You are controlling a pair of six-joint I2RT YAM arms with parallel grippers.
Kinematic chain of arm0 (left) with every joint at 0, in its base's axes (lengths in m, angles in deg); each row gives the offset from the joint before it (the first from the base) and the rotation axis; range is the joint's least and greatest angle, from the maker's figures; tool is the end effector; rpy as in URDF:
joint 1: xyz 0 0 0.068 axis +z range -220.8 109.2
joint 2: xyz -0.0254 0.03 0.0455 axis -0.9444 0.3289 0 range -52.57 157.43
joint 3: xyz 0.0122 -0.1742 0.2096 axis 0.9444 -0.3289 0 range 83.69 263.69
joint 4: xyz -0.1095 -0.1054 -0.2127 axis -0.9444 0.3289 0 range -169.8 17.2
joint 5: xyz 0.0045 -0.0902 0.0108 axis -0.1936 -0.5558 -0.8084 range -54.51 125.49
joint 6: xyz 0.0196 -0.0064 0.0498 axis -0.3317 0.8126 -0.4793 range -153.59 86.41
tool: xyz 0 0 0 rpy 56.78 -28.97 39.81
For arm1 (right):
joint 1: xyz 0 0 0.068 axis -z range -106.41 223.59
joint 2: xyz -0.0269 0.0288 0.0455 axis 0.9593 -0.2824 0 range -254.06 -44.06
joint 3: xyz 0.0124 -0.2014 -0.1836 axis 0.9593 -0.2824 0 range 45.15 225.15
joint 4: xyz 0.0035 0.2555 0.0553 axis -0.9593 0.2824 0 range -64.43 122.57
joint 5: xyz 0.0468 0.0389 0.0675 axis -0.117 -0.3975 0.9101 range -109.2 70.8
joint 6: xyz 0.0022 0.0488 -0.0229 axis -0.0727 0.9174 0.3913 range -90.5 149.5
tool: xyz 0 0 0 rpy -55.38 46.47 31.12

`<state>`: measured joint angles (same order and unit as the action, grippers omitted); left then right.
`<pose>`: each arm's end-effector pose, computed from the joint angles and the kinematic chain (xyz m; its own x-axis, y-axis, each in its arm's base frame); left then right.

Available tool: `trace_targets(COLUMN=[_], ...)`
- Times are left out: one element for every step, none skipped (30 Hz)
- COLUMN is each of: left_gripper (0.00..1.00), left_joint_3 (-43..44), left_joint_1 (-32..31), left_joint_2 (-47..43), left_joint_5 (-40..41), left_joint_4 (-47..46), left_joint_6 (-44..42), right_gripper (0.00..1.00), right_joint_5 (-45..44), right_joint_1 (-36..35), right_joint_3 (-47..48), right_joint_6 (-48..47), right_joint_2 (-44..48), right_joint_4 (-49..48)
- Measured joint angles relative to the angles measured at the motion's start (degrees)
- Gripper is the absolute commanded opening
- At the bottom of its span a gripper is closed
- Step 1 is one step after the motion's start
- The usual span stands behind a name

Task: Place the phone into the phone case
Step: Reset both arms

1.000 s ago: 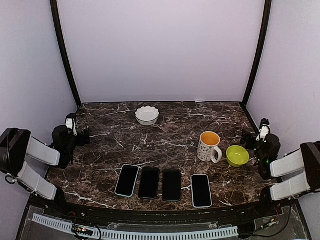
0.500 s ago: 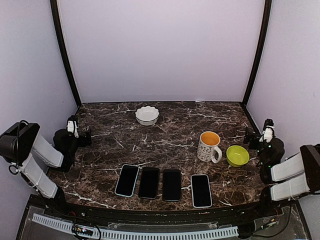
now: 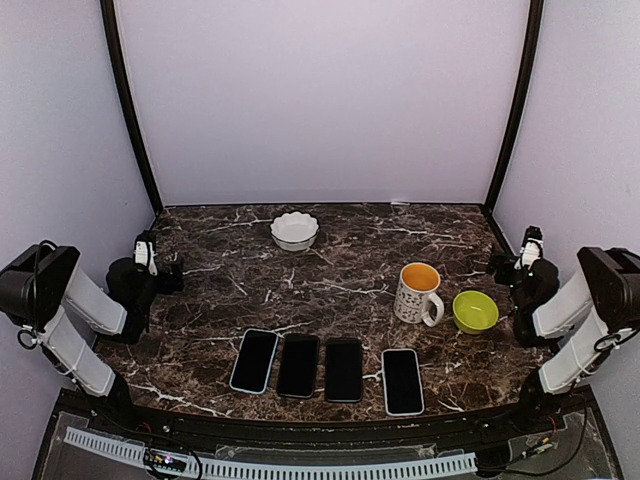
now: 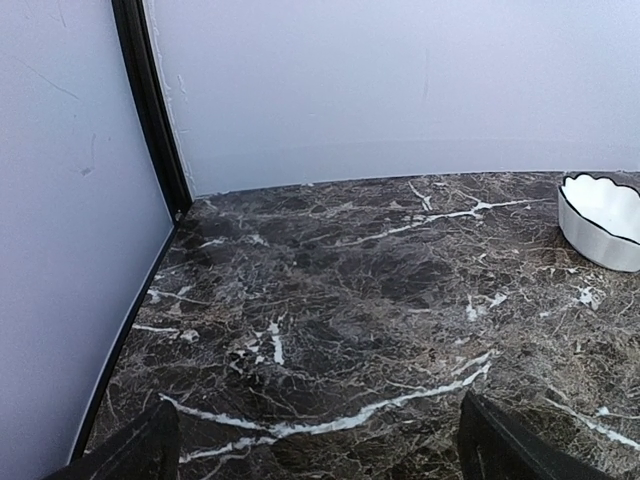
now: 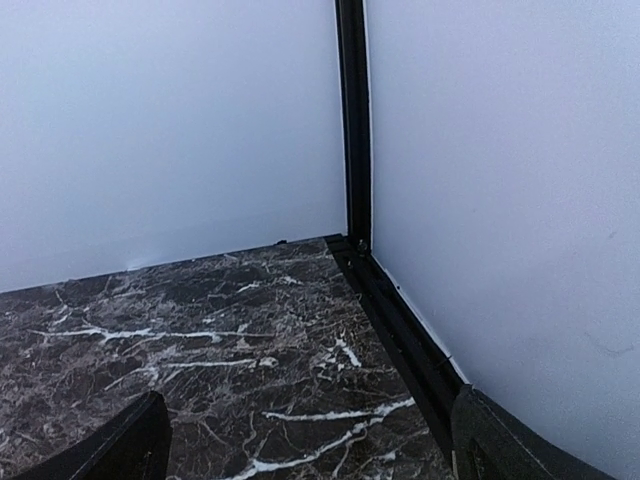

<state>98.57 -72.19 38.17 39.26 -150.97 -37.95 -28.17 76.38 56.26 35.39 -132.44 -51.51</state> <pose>0.2504 -0.0038 0.1456 -0.0847 0.0779 -0.9934 -0.0350 0.9961 0.0811 0.2336 -0.0169 0.1513 0.0175 0.1006 -0.9948 0.2030 0.9738 0.1021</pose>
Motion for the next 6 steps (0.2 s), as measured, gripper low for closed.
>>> trace_targets(left_gripper=[0.99, 0.99, 0.99, 0.99, 0.99, 0.99], left_joint_3=[0.00, 0.00, 0.00, 0.00, 0.00, 0.00], left_joint_1=[0.00, 0.00, 0.00, 0.00, 0.00, 0.00], left_joint_2=[0.00, 0.00, 0.00, 0.00, 0.00, 0.00], left_joint_5=[-0.02, -0.07, -0.09, -0.11, -0.11, -0.11], left_joint_4=[0.00, 0.00, 0.00, 0.00, 0.00, 0.00], left_joint_6=[0.00, 0.02, 0.00, 0.00, 0.00, 0.02], right_gripper=[0.99, 0.99, 0.99, 0.98, 0.98, 0.98], right_joint_5=[-0.11, -0.09, -0.04, 0.13, 0.33, 0.44], right_joint_1=[-0.02, -0.02, -0.04, -0.07, -0.13, -0.17], right_joint_3=[0.44, 0.59, 0.79, 1.03, 1.36, 1.55], right_joint_6=[-0.02, -0.07, -0.09, -0.26, -0.50, -0.70], right_joint_2=[0.00, 0.02, 0.02, 0.02, -0.02, -0.02], right_joint_4=[0.00, 0.37, 1.31, 2.32, 3.08, 3.61])
